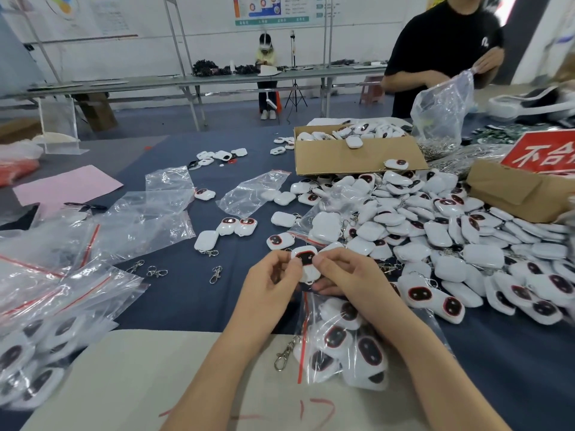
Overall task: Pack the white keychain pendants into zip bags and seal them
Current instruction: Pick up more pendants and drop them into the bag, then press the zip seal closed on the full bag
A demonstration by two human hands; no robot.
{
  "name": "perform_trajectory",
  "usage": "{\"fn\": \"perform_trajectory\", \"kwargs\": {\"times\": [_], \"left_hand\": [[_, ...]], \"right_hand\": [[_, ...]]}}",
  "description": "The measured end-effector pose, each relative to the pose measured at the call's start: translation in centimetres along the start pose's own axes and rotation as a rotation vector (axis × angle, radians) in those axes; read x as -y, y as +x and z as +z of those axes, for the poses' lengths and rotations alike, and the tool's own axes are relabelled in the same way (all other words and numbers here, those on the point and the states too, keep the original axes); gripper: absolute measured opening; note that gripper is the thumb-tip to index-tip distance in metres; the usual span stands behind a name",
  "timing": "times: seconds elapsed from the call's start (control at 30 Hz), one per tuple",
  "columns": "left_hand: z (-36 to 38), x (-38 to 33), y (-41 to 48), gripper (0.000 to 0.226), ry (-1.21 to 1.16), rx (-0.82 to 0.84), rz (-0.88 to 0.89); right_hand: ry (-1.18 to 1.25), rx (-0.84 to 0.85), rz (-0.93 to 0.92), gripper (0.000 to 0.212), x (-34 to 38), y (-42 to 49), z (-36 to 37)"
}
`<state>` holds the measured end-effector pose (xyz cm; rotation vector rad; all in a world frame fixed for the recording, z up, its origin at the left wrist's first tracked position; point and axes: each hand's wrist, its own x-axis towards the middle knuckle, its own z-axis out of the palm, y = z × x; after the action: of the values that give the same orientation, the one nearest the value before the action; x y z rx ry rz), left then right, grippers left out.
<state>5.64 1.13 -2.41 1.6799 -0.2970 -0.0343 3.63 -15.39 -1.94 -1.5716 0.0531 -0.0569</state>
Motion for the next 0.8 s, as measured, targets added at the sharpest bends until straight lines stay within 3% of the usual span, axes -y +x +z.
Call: {"fn": "perform_trajectory", "kwargs": {"times": [0.8], "left_hand": [[-0.04,0.18,-0.01,0.017,0.084,0.059,0.022]], "right_hand": [[-0.006,0.007,-0.007,0.008,-0.10,0.10,-0.07]]}}
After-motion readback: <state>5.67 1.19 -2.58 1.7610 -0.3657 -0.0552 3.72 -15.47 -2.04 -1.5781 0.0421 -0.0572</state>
